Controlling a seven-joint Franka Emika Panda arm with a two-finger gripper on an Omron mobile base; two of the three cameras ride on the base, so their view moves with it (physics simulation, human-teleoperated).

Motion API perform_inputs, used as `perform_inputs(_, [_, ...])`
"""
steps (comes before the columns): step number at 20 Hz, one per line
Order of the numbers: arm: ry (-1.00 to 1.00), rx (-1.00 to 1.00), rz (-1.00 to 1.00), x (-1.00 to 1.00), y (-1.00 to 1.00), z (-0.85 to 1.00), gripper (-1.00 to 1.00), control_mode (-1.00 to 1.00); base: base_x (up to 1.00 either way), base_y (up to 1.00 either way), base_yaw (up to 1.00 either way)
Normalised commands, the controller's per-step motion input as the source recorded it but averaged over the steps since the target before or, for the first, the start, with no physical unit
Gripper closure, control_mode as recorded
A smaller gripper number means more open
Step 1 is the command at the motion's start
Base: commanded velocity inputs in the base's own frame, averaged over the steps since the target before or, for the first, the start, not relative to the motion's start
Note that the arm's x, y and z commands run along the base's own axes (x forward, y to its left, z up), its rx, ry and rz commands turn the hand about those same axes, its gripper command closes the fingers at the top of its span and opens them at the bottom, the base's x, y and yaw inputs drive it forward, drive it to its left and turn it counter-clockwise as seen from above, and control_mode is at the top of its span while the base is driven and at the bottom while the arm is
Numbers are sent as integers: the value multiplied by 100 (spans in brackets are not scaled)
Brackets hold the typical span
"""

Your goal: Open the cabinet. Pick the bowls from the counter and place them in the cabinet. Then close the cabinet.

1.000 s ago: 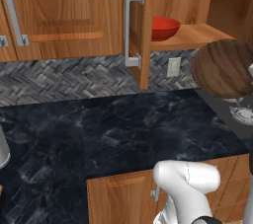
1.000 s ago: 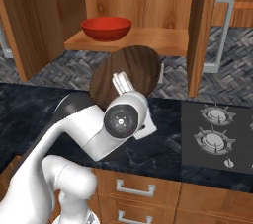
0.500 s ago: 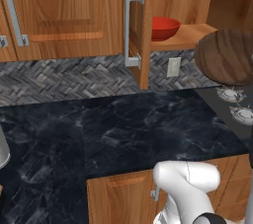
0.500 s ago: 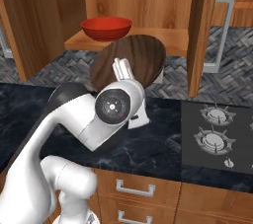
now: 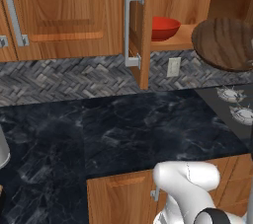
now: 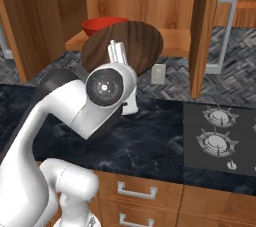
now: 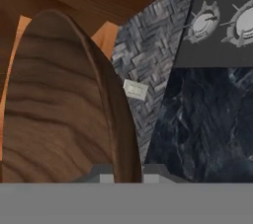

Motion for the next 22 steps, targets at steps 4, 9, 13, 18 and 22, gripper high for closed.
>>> perform_inputs(4, [0,5,-6,15,0,1,100,-100,0,0,0])
perform_inputs(9, [0,-2,-9,26,10,0,100,-100,0,0,0])
perform_inputs(13, [0,-3,-5,39,6,0,100,-100,0,0,0])
perform_inputs(18, [12,0,0,43,0,0,100,-100,0,0,0])
perform_inputs(22, [13,1,0,46,0,0,100,-100,0,0,0])
